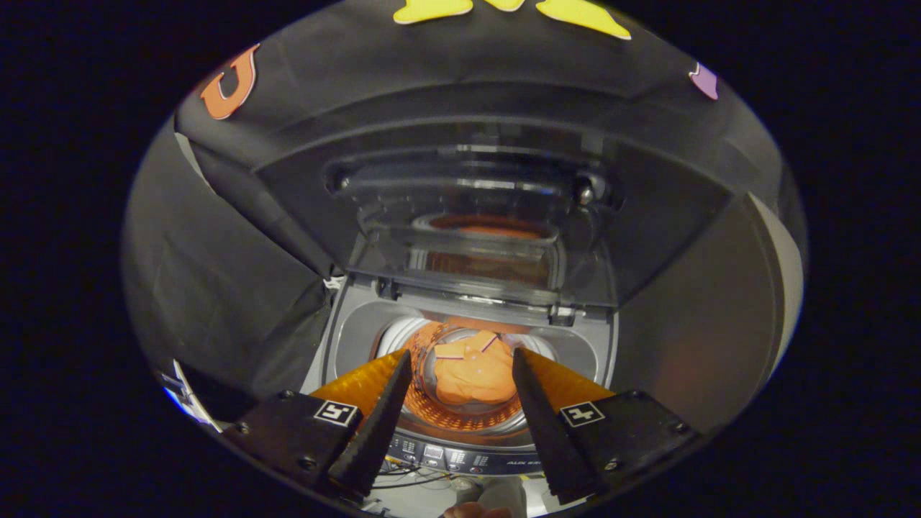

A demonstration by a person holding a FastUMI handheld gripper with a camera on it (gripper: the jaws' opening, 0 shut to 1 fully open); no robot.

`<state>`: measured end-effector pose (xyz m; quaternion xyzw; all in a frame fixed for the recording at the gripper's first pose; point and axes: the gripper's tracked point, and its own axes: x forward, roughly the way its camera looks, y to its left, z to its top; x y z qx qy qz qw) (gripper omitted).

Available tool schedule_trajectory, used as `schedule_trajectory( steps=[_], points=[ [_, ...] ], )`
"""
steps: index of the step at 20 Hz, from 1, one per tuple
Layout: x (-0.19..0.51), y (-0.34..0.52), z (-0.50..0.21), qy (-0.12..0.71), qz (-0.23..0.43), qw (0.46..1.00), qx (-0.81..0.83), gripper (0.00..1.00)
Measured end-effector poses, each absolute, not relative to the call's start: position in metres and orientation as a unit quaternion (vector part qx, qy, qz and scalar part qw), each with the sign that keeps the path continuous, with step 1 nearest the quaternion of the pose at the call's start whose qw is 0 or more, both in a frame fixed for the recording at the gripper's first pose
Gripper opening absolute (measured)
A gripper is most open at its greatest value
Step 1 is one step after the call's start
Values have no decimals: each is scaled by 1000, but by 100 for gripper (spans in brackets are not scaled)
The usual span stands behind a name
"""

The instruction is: Put the clothes into the washing machine and then close the washing machine lid.

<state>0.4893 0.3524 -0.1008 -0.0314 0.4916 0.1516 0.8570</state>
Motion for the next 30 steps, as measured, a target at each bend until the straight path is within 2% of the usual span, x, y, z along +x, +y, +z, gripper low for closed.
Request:
schedule_trajectory(
  steps=[16,30],
  points=[
    [519,347,53,406,148,901,-30,88],
    [603,375,39,376,166,912,6,88]
  ],
)
